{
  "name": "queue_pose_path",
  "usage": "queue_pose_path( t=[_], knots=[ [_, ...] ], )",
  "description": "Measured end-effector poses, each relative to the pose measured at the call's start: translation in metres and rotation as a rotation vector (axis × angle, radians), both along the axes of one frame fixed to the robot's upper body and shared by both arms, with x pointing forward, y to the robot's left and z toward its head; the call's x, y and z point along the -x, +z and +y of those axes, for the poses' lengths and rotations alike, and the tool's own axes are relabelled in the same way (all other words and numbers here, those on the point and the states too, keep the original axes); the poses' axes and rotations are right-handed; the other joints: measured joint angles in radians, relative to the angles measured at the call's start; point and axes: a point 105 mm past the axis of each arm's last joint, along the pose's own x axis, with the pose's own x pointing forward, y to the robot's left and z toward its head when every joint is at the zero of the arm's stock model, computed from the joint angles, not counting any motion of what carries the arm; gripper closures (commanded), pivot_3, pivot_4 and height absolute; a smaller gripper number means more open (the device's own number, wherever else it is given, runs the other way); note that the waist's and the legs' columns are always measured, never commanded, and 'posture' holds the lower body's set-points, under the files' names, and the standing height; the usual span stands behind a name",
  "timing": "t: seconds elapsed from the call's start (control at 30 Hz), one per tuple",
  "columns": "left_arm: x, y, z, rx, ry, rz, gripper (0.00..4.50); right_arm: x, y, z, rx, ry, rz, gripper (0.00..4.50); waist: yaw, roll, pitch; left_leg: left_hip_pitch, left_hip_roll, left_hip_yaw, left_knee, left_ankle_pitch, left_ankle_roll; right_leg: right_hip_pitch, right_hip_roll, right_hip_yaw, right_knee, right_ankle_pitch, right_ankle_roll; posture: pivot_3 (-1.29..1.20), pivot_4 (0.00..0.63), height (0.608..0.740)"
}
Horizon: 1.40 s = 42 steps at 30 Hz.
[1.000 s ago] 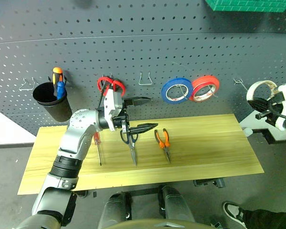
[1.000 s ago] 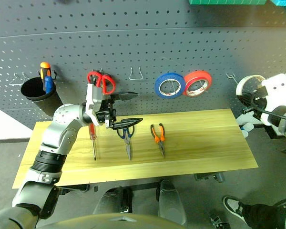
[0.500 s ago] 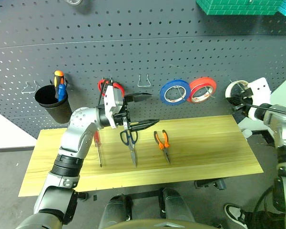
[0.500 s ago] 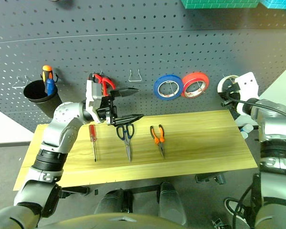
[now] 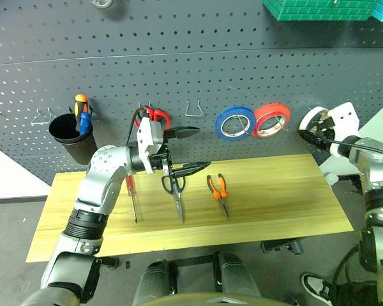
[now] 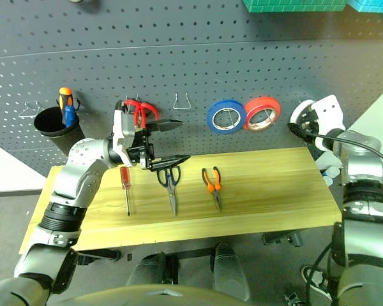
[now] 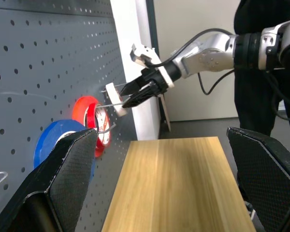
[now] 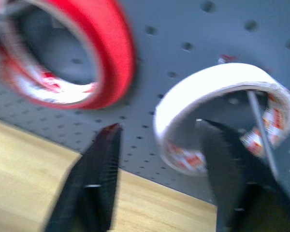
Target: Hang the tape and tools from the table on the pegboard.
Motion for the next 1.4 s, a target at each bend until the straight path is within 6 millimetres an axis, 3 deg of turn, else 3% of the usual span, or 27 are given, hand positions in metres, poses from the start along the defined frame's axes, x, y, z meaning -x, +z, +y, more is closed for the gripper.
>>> queue_pose_path(
  t=[0.1, 0.2, 0.33, 0.47, 0.6, 0.77, 0.93, 1.23, 1.4],
  knots=[
    [0.000, -0.001, 0.001, -0.004, 0.001, 0.003, 0.00, 0.015, 0.015, 0.002, 0.014, 0.035, -0.016, 0.05, 0.000, 0.000, 0.000, 0.001, 0.000, 0.000, 0.001, 0.000, 0.000, 0.000, 0.000, 0.001, 0.000, 0.001, 0.001, -0.10, 0.079, 0.740],
    [0.001, -0.003, 0.002, -0.008, 0.006, 0.011, 0.00, 0.039, 0.026, 0.004, 0.010, 0.075, 0.022, 0.05, 0.003, 0.000, 0.000, 0.001, 0.000, 0.000, 0.002, 0.000, 0.000, 0.001, 0.000, 0.002, 0.001, 0.001, 0.000, -0.10, 0.083, 0.740],
    [0.001, -0.005, 0.006, -0.018, 0.017, 0.013, 0.00, 0.068, 0.030, 0.028, -0.058, 0.175, 0.085, 0.05, 0.001, 0.000, -0.001, 0.004, 0.002, 0.000, 0.005, 0.000, 0.001, 0.003, 0.001, 0.003, 0.001, 0.002, -0.002, -0.11, 0.088, 0.740],
    [0.005, -0.014, 0.012, -0.007, 0.052, 0.035, 0.00, 0.086, 0.024, 0.059, -0.138, 0.249, 0.135, 0.05, -0.004, -0.001, -0.001, 0.014, 0.004, 0.001, 0.005, -0.001, 0.001, 0.011, 0.002, 0.004, 0.000, -0.002, -0.003, -0.11, 0.097, 0.740],
    [0.013, -0.030, 0.025, -0.049, 0.085, 0.073, 0.00, 0.094, 0.001, 0.076, -0.214, 0.246, 0.258, 0.05, -0.004, -0.002, -0.001, 0.014, 0.005, 0.000, 0.006, -0.001, 0.000, 0.011, 0.002, 0.005, 0.000, 0.000, -0.004, -0.09, 0.106, 0.740],
    [0.019, -0.036, 0.037, -0.103, 0.105, 0.073, 0.00, 0.094, -0.044, 0.102, -0.285, 0.246, 0.409, 0.05, -0.002, -0.004, -0.002, 0.012, 0.005, -0.001, 0.006, -0.001, 0.000, 0.010, 0.002, 0.005, 0.000, -0.001, -0.004, -0.07, 0.117, 0.740],
    [0.025, -0.045, 0.060, -0.154, 0.155, 0.102, 0.00, 0.085, -0.077, 0.118, -0.312, 0.212, 0.499, 0.05, -0.002, -0.005, -0.002, 0.011, 0.005, 0.000, 0.005, -0.002, 0.001, 0.008, 0.002, 0.006, -0.001, -0.001, -0.005, -0.06, 0.139, 0.740],
    [0.024, -0.063, 0.084, -0.258, 0.207, 0.122, 0.00, 0.058, -0.102, 0.153, -0.304, 0.146, 0.588, 0.05, 0.009, -0.007, 0.004, 0.008, 0.005, -0.001, 0.003, -0.002, 0.001, 0.003, 0.001, 0.006, -0.001, -0.001, -0.006, 0.00, 0.181, 0.740],
    [0.024, -0.064, 0.091, -0.266, 0.218, 0.133, 0.00, 0.049, -0.106, 0.156, -0.296, 0.103, 0.640, 0.05, 0.028, -0.007, 0.010, -0.004, 0.005, -0.001, 0.002, -0.001, 0.002, -0.009, 0.001, 0.006, -0.001, 0.001, -0.009, 0.02, 0.201, 0.740]
  ],
)
